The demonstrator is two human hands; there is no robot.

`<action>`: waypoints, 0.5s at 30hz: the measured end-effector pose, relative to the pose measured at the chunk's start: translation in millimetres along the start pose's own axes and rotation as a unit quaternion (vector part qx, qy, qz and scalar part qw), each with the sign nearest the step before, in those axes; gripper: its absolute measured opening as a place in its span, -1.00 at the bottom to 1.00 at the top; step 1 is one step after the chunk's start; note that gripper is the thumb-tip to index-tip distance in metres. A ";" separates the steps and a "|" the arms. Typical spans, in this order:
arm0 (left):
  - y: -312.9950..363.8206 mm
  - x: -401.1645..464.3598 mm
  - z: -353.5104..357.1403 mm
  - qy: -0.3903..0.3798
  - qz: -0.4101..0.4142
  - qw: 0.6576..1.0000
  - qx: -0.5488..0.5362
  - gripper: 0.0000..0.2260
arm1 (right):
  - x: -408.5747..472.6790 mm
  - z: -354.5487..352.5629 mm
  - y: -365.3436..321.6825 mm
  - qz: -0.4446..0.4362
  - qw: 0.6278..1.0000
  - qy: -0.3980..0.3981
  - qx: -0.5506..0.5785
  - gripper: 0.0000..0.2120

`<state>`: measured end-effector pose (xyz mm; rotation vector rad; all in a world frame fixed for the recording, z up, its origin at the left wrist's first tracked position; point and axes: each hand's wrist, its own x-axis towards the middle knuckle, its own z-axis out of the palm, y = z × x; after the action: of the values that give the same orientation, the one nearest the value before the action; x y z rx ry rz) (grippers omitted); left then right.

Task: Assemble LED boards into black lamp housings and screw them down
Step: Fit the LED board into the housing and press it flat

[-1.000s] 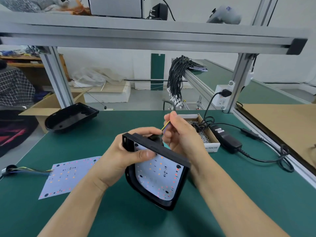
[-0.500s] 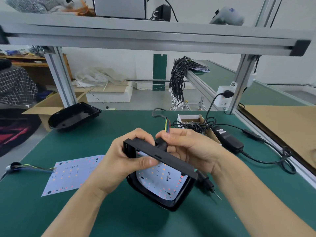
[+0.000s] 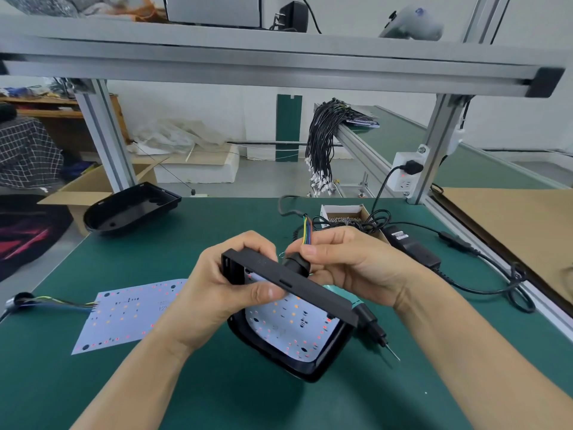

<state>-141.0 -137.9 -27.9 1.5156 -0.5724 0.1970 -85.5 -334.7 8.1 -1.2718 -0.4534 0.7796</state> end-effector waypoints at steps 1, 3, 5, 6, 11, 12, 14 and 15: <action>0.3 0.0 0.2 -0.004 0.000 1.000 -0.002 -0.69 | -0.4 -0.3 0.2 -0.003 1.000 -0.003 -0.002 -0.83; 0.4 -0.5 0.4 -0.008 0.000 1.000 -0.003 -0.69 | -1.1 0.3 0.3 -0.005 1.000 -0.003 -0.009 -0.82; 0.2 -0.6 -0.2 -0.005 0.002 1.000 -0.002 -0.75 | -1.4 0.9 0.9 -0.012 1.000 0.005 -0.011 -0.81; -0.3 -1.0 -0.3 -0.003 0.001 1.000 0.000 -0.78 | -2.1 1.0 1.4 -0.014 1.000 0.009 -0.009 -0.82; -0.8 -1.5 0.0 0.003 0.009 1.000 0.003 -0.82 | -5.7 -0.2 0.0 -0.003 1.000 0.009 -0.004 -0.81; -0.9 -1.3 -0.4 0.004 0.009 1.000 0.002 -0.81 | -5.6 -0.4 -0.6 -0.004 1.000 0.011 -0.007 -0.82; -0.8 -0.9 -1.0 -0.003 0.013 1.000 -0.004 -0.76 | -4.5 0.3 -0.4 -0.005 1.000 0.010 -0.007 -0.82; -1.1 -0.5 -1.2 -0.006 0.013 1.000 -0.005 -0.75 | -4.1 1.1 -0.1 -0.007 1.000 0.008 -0.005 -0.81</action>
<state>-140.6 -136.7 -29.1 1.5000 -0.6026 0.2054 -89.0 -336.9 8.9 -1.2823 -0.4528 0.7559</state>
